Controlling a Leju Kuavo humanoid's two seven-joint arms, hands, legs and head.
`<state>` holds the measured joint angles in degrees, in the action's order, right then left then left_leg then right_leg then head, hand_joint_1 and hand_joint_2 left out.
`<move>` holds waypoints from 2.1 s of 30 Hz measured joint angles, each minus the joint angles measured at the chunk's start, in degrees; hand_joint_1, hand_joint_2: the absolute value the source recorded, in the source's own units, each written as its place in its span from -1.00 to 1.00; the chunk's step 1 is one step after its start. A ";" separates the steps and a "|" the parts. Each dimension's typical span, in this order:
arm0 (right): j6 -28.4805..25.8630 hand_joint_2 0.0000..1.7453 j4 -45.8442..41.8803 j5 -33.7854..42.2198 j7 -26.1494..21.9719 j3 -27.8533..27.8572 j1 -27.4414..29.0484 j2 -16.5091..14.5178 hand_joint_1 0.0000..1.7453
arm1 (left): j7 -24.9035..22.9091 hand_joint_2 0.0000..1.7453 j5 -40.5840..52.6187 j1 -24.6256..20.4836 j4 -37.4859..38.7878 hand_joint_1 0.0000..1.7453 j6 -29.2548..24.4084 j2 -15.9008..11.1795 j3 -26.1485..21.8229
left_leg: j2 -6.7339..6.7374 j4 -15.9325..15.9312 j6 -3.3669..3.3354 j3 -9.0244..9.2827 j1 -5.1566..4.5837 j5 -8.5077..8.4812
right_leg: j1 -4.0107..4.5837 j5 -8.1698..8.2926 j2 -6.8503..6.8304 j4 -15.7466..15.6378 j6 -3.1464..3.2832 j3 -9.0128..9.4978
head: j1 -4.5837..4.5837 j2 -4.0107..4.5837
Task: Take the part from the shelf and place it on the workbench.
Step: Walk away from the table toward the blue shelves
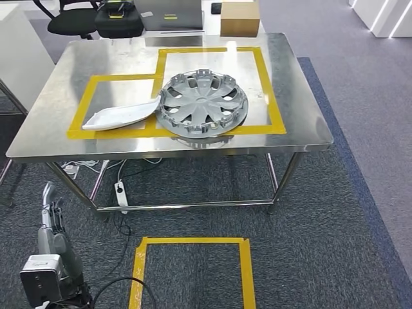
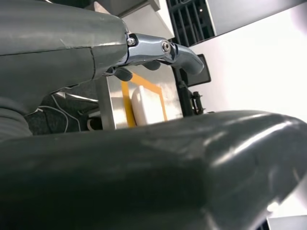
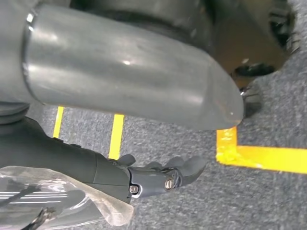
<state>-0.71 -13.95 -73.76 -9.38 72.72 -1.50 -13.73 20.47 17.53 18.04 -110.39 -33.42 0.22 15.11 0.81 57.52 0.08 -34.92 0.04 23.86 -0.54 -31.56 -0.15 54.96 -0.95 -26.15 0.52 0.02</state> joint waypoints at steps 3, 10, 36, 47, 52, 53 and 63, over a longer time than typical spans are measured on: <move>0.00 -1.00 -0.03 -0.08 -0.01 0.00 0.09 -0.02 -1.00 | -0.04 -1.00 -0.01 0.05 0.05 -1.00 -0.02 -0.02 0.02 | -0.21 5.82 0.94 -1.79 0.26 6.46 | -0.11 1.56 -0.34 -0.11 1.33 -1.64 | 0.32 0.00; 0.26 -1.00 -0.04 -0.34 -0.06 0.00 0.09 -0.05 -1.00 | -0.17 -1.00 -0.05 -0.03 0.41 -1.00 -0.02 -0.03 0.07 | -0.31 5.47 0.51 5.50 0.26 7.36 | 0.21 4.50 -0.25 1.08 1.11 -5.41 | 0.41 0.00; 0.04 -1.00 -0.08 -0.95 0.32 0.00 0.04 -0.17 -1.00 | -0.35 -1.00 -0.24 -0.28 1.00 -1.00 -0.69 -0.16 1.04 | -0.32 14.18 0.95 -3.29 0.20 10.85 | 0.13 2.65 -0.44 -0.52 1.69 -2.47 | 0.51 0.00; 0.33 -1.00 -0.08 -1.58 -0.25 0.00 0.01 -0.18 -1.00 | 1.13 -1.00 -1.37 -0.14 0.92 -1.00 -1.22 -0.43 0.88 | -0.26 -2.40 -1.73 8.24 0.25 5.56 | 0.37 4.09 -0.28 2.38 -0.87 -6.49 | 0.32 0.00; 0.60 -1.00 -0.08 -1.97 -0.31 0.00 0.07 -0.17 -1.00 | 1.45 -1.00 -1.98 0.34 0.89 -1.00 -1.21 -0.64 0.67 | -0.12 -2.34 -2.63 6.71 -0.08 4.28 | 0.29 -3.52 -0.05 17.77 -1.59 -12.84 | 0.11 0.00; 0.61 -1.00 -0.08 -2.07 -0.31 0.00 0.12 -0.17 -1.00 | 1.52 -1.00 -2.05 0.43 0.89 -1.00 -1.20 -0.66 0.59 | -0.12 -2.30 -2.63 6.53 -0.21 4.14 | 0.31 -2.79 -0.05 17.30 -1.48 -12.22 | 0.10 0.00; 1.11 -1.00 -0.53 -5.28 -1.94 -0.87 0.33 -0.89 -1.00 | 1.19 -1.00 -1.16 1.32 0.04 -1.00 -1.11 -0.62 -1.17 | -0.30 1.84 -0.58 4.15 -0.65 6.13 | 0.26 3.50 -0.14 0.15 1.31 -2.97 | 0.38 0.00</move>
<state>0.40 -14.48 -79.04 -11.33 71.85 -1.16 -14.62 21.66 16.37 19.36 -110.35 -34.53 -0.40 13.94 0.51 59.36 -0.50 -30.77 -0.61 29.99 -0.28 -28.06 -0.29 55.11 0.36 -29.12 0.90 0.02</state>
